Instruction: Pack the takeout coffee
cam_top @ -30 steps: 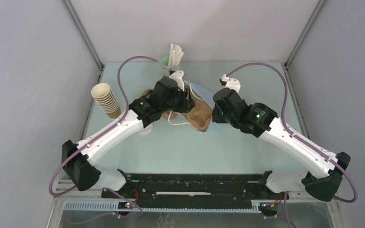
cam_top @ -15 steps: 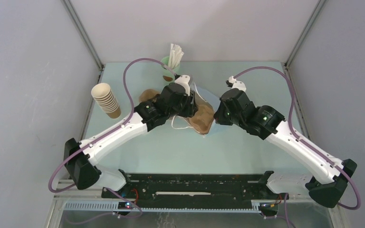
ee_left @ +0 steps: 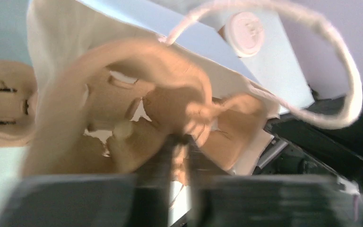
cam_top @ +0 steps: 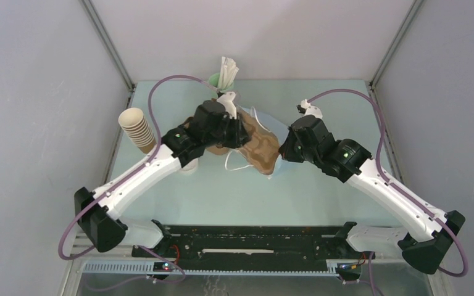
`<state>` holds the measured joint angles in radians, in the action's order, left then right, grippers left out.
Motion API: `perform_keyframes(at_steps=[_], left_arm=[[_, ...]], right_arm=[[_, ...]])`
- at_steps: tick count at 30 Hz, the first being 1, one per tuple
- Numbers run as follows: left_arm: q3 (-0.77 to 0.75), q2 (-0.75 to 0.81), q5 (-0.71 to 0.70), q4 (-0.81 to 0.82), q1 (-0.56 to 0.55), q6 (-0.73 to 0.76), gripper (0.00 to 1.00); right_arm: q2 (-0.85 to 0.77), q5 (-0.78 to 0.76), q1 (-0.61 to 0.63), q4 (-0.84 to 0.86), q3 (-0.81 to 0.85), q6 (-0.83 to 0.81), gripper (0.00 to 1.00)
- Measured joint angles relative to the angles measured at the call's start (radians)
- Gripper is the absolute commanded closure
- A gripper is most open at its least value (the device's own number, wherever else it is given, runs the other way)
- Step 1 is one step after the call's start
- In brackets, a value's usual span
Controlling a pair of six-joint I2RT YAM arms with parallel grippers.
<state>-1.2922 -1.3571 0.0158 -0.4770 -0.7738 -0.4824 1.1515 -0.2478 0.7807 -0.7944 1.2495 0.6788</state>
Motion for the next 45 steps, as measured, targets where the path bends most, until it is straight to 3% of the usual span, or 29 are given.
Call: perform_keyframes(at_steps=[6,11,15,18,23,26,32,36,42,45], left_arm=[[0.002,0.100,0.194,0.056,0.064,-0.016,1.00],[0.002,0.153,0.196,0.056,0.068,-0.014,0.98],[0.004,0.147,0.169,0.034,0.067,-0.008,0.72],[0.004,0.146,0.140,0.005,0.068,0.003,0.61],[0.004,0.146,0.076,-0.049,0.097,0.014,0.25],[0.004,0.146,0.038,-0.059,0.149,0.019,0.19],[0.004,0.105,-0.021,-0.067,0.192,0.046,0.22],[0.043,0.064,-0.043,-0.047,0.192,0.058,0.33],[0.066,0.024,-0.077,-0.026,0.192,0.081,0.41],[0.066,0.008,-0.093,-0.014,0.192,0.090,0.55]], right_arm=[[0.000,0.005,-0.002,0.041,-0.002,-0.011,1.00],[0.000,0.014,-0.002,0.057,-0.002,-0.013,1.00],[0.000,0.014,-0.002,0.060,-0.002,-0.020,1.00],[0.000,0.014,-0.002,0.060,-0.002,-0.031,1.00],[0.000,0.035,-0.002,0.060,-0.002,-0.089,1.00],[0.000,0.069,-0.002,0.059,-0.002,-0.150,1.00],[-0.024,0.112,-0.010,0.055,-0.002,-0.249,1.00],[-0.051,0.158,-0.033,0.055,-0.002,-0.291,1.00],[-0.062,0.239,-0.089,0.056,-0.014,-0.329,1.00],[-0.062,0.265,-0.108,0.053,-0.023,-0.341,1.00]])
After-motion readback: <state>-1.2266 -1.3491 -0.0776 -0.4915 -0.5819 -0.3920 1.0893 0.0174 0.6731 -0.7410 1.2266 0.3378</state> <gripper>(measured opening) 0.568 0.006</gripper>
